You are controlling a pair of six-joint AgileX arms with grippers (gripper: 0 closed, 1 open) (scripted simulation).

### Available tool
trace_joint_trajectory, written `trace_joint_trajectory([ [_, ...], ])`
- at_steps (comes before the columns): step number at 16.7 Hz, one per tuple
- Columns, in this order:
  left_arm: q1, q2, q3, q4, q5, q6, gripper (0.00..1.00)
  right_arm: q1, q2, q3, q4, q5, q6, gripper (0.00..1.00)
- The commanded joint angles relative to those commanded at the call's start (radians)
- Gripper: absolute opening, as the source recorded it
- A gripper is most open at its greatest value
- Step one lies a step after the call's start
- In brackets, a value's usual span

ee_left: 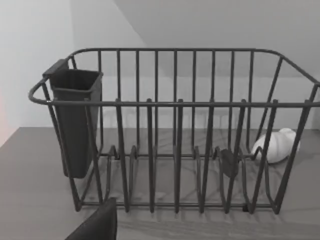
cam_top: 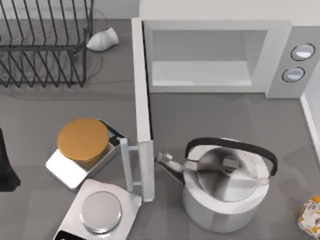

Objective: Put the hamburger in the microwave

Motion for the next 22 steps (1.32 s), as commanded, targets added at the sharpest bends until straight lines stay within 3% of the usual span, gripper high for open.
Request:
trace_joint_trajectory([
  [5, 0.0, 0.0, 0.0, 0.0, 0.0, 0.0, 1.0, 0.089, 0.442, 0.212, -0.292, 0.002, -0.154, 1.0],
  [10, 0.0, 0.0, 0.0, 0.0, 0.0, 0.0, 1.0, 0.15, 0.671, 0.375, -0.456, 0.003, -0.251, 1.0],
  [17, 0.0, 0.0, 0.0, 0.0, 0.0, 0.0, 1.0, 0.152, 0.703, 0.398, -0.472, 0.002, -0.267, 1.0],
  [22, 0.0, 0.0, 0.0, 0.0, 0.0, 0.0, 1.0, 0.061, 0.758, 0.294, -0.317, 0.004, -0.357, 1.0],
])
